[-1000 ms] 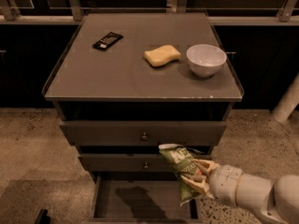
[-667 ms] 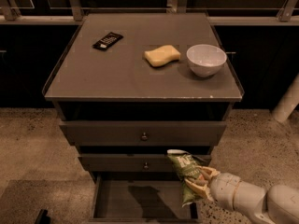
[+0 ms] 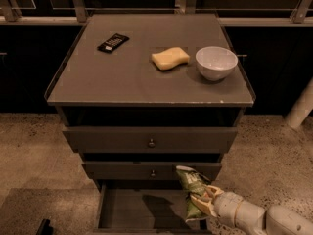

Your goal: Place green jalapeno chip bag into bottom drawer

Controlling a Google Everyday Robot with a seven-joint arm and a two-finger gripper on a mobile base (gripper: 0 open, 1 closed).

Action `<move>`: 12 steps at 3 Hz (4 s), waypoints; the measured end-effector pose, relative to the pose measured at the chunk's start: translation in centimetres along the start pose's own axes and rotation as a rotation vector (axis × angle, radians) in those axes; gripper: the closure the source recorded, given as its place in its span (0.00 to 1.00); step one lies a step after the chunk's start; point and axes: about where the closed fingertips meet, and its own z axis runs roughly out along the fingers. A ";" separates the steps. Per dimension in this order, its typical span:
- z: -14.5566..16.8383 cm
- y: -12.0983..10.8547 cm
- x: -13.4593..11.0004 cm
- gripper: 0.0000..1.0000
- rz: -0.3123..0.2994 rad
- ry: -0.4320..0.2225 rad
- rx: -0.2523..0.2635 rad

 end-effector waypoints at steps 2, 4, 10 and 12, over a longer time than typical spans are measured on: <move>3.0 -3.6 4.5 1.00 0.112 0.013 0.032; 9.1 -7.8 13.2 1.00 0.293 0.043 0.059; 15.3 -7.5 22.7 0.34 0.442 0.175 0.062; 15.3 -7.5 22.7 0.00 0.442 0.175 0.062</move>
Offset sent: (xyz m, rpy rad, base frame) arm 0.0652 -0.0255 -0.1549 0.1394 0.2142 -0.1378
